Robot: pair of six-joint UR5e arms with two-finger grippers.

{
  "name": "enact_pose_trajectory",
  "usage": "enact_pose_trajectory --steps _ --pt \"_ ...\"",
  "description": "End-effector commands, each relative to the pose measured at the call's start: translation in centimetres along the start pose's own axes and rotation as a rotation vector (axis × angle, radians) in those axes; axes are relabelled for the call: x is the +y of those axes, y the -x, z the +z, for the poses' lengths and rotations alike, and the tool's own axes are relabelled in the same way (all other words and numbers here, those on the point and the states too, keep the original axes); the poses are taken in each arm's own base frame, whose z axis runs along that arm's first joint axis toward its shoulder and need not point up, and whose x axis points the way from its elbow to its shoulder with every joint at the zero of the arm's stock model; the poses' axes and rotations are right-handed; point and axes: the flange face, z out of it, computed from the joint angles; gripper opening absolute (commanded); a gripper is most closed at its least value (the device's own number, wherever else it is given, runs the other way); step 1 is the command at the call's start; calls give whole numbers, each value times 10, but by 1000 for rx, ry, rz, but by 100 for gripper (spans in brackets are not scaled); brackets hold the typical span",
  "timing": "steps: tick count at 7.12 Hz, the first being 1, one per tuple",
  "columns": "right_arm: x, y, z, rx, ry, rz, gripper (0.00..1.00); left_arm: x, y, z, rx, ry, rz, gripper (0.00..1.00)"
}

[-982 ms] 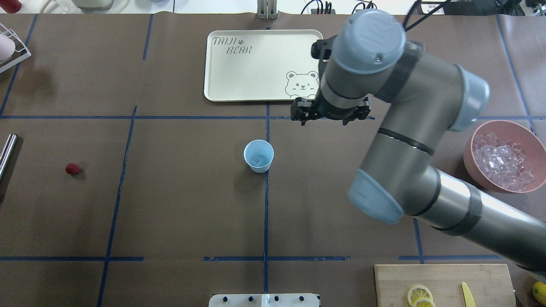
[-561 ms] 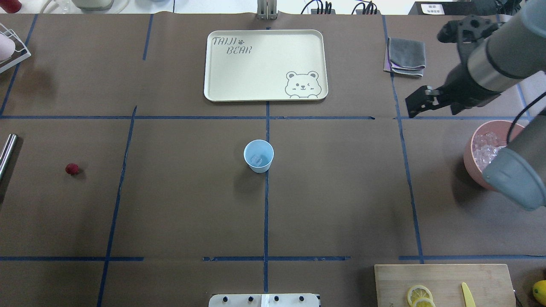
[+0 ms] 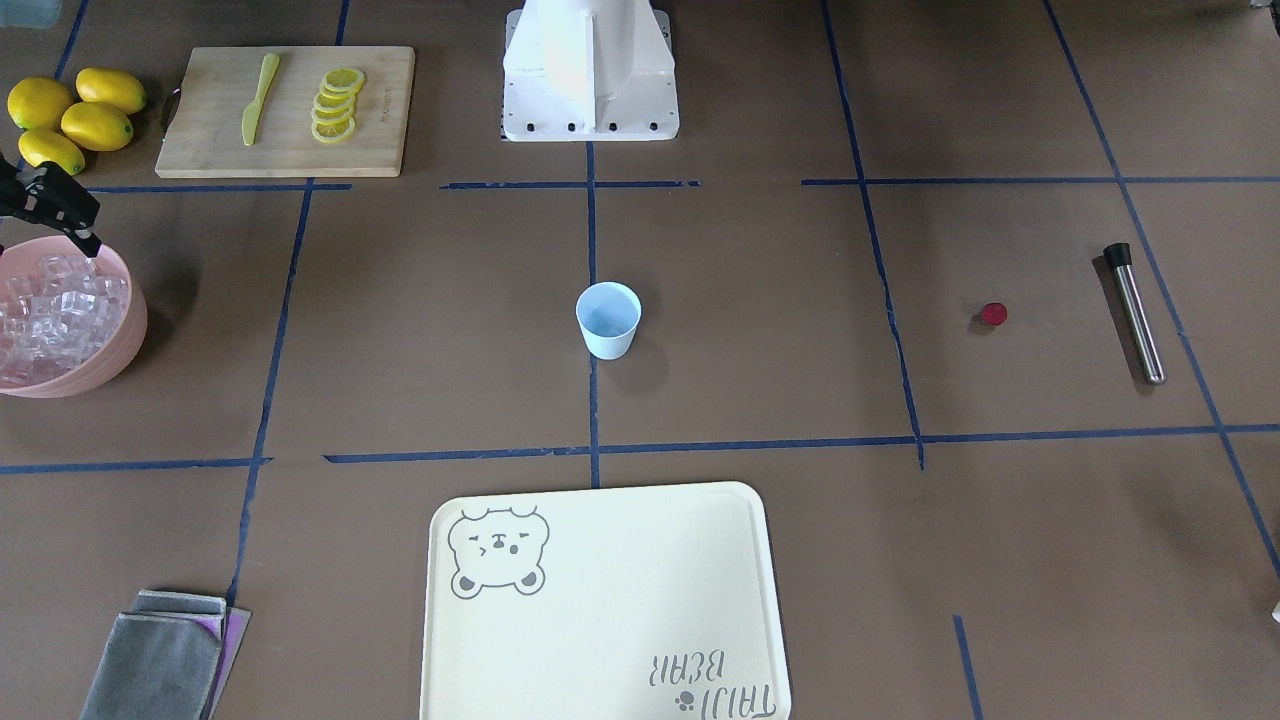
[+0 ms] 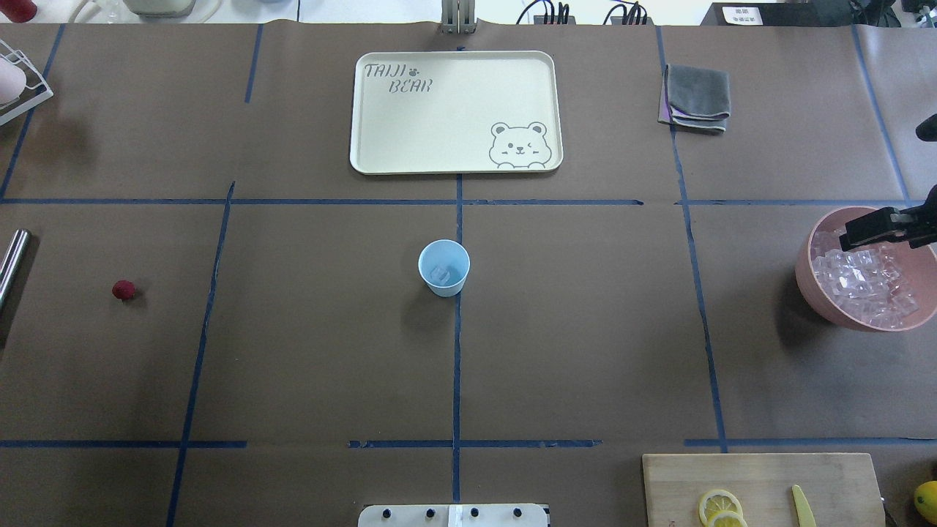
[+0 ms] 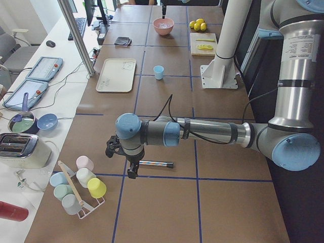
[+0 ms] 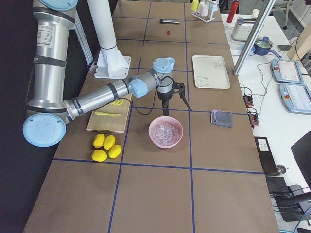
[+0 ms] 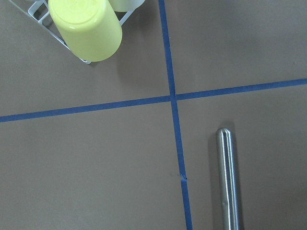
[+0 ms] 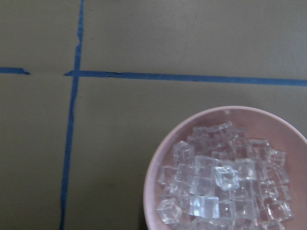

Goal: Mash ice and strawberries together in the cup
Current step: 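Lower the right gripper into the bowl and grasp another ice cube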

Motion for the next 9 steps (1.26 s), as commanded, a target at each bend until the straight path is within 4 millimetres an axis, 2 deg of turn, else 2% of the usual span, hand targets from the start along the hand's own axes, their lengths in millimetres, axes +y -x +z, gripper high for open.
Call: enact_pose_trajectory --steps 1,2,6,9 --pt "-9 -27 37 14 21 146 99 0 -2 -2 0 -3 3 100" --pt "-12 -42 56 10 17 167 99 -1 -4 -4 -1 -8 -5 100" --pt "3 -21 84 -8 53 130 99 -2 -7 -7 -2 -14 -10 100" --pt "9 -24 92 20 54 115 95 -2 -7 -7 -2 -14 -10 100"
